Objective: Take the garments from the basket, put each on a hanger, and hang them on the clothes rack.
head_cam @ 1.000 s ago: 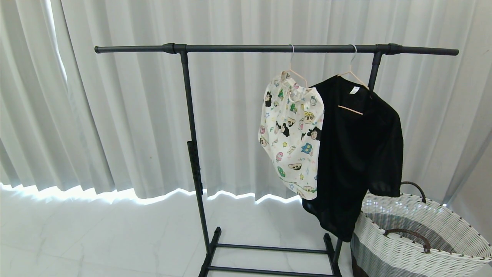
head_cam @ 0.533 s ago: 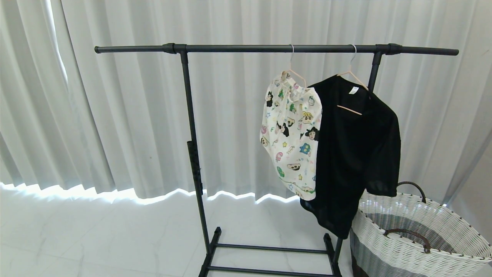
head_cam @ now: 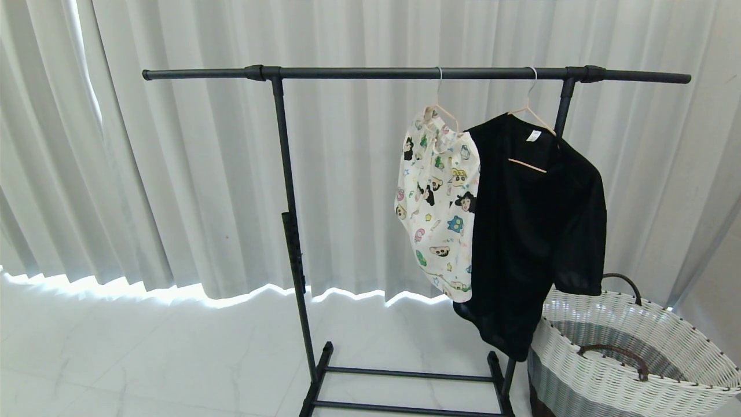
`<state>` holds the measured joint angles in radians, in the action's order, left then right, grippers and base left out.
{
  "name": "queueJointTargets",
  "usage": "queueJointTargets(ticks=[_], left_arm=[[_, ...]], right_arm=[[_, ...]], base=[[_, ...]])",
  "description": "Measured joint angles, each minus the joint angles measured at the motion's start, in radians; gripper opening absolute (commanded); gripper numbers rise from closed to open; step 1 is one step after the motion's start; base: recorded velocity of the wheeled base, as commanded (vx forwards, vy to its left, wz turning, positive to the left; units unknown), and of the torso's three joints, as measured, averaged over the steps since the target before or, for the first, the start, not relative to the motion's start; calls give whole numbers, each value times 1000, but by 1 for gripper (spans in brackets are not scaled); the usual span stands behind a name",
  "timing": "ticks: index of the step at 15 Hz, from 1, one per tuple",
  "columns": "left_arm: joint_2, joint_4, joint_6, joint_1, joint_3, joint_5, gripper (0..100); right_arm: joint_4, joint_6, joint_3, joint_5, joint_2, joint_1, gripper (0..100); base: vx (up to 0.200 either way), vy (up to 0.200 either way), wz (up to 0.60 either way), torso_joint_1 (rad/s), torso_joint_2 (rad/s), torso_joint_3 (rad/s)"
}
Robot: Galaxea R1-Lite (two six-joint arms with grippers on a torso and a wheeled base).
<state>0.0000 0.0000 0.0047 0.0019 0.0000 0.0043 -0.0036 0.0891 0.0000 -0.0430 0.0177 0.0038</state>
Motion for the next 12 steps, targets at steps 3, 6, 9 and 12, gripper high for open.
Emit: queueJointTargets(ticks=[3, 6, 9, 12], left_arm=[[0, 0, 0, 0, 0, 0, 100], [0, 0, 0, 0, 0, 0, 100], [0, 0, 0, 1, 0, 0, 100], [0, 0, 0, 0, 0, 0, 100]], right_arm=[[6, -70, 0, 34, -6, 95, 100], [10, 28, -1, 33, -13, 51, 100], [13, -21, -1, 33, -14, 49, 100], [13, -4, -2, 34, -14, 48, 100]], base=[[0, 0, 0, 0, 0, 0], [0, 0, 0, 0, 0, 0], [0, 0, 0, 0, 0, 0], [0, 0, 0, 0, 0, 0]])
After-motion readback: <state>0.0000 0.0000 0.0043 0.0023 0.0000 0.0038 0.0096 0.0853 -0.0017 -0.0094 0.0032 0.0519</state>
